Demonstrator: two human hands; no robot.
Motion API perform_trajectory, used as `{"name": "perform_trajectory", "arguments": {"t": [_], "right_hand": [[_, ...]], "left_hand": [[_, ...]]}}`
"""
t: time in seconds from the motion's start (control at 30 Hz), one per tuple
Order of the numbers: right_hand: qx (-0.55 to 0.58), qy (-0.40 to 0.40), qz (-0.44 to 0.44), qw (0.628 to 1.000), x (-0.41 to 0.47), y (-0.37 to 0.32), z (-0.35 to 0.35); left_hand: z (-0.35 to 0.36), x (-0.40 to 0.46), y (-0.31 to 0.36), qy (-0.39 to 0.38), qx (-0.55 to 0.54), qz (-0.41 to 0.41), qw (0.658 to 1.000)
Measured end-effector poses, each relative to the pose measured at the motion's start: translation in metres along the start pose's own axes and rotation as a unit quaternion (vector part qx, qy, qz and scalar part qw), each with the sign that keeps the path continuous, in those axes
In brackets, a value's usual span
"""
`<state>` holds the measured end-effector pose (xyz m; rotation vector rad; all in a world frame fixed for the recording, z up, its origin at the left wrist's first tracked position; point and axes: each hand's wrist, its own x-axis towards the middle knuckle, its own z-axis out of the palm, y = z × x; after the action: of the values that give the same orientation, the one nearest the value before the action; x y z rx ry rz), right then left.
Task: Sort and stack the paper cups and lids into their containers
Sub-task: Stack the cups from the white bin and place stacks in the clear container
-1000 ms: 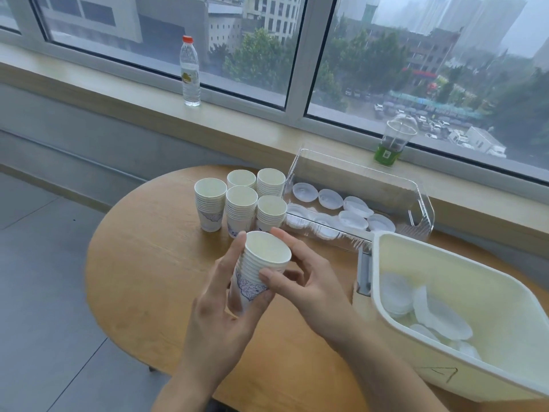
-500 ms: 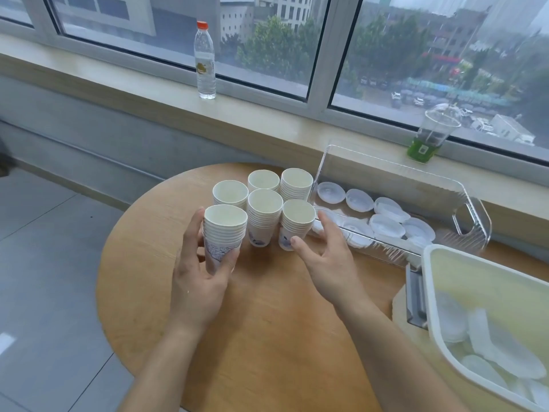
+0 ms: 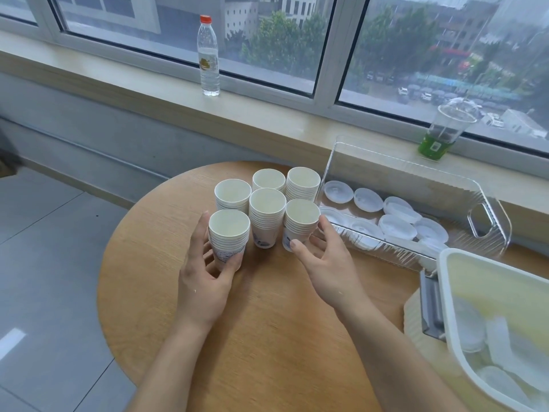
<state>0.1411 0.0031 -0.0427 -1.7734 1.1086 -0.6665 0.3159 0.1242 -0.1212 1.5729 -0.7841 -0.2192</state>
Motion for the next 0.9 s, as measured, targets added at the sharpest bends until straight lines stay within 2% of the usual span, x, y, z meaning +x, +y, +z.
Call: {"name": "perform_trajectory", "arguments": {"t": [0.23,0.33,0.43,0.53,0.73,0.8,0.9], "right_hand": [[0.004,-0.002,0.002,1.0,-0.011,-0.009,-0.01],[-0.014,-0.007,-0.021,1.0,-0.024,-0.021,-0.025],[-0.039,0.018,-0.049,0.998,-0.039,-0.027,-0.051],[-0.029,0.059,-0.067,0.996,-0.061,-0.03,-0.087],[-0.074,0.129,-0.08,0.986,-0.102,-0.007,-0.173],[-0.124,0.139,-0.067,0.98,-0.117,0.012,-0.203],[-0.22,0.163,-0.039,0.961,-0.137,0.046,-0.248]], "left_hand": [[-0.003,-0.006,0.006,-0.01,0.041,-0.008,0.999],[-0.008,-0.009,0.019,0.014,0.094,-0.003,0.995],[-0.011,-0.015,0.04,0.058,0.12,0.02,0.991],[-0.004,-0.029,0.068,0.069,0.115,0.056,0.989],[0.044,-0.072,0.124,-0.02,0.098,0.161,0.982],[0.065,-0.092,0.138,-0.073,0.09,0.205,0.972],[0.095,-0.122,0.158,-0.145,0.074,0.219,0.962]]}}
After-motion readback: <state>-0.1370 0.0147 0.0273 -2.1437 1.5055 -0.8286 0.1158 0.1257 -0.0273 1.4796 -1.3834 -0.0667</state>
